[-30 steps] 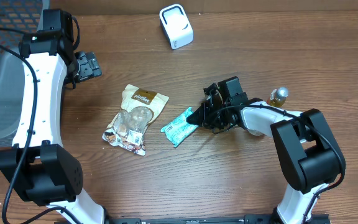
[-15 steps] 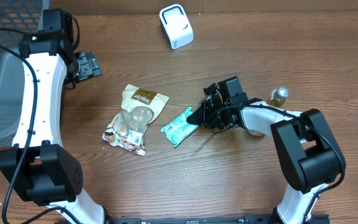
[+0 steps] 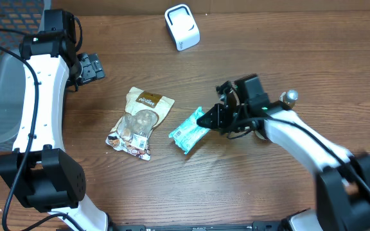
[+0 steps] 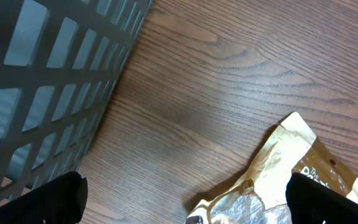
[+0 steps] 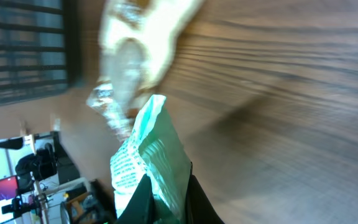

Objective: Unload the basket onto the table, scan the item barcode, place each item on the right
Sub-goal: 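Lift the Kleenex pack with the right gripper and pull it rightward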

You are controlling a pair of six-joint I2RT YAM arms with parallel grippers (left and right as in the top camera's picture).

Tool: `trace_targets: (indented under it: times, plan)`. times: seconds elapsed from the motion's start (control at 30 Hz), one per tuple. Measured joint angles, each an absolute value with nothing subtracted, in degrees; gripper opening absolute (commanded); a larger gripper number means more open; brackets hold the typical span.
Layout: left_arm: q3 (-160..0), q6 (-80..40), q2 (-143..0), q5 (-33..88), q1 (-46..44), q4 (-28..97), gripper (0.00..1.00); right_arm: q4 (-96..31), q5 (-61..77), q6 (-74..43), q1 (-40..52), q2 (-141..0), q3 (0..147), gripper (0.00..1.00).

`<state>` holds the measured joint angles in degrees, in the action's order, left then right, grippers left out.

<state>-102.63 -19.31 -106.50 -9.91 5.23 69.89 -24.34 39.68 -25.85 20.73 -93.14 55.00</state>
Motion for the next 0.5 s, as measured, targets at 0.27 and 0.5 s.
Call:
trace_targets:
  times: [0.27, 0.5]
  plan:
    - [-102.6, -19.3, -106.5, -9.9, 5.2, 69.9, 1.00, -28.1, 44.0, -23.6, 20.7, -78.4, 55.0, 0.04]
    - [-102.6, -19.3, -106.5, -9.9, 5.2, 69.9, 1.00, -28.1, 49.6, -22.9, 20.7, -75.3, 55.0, 0.04]
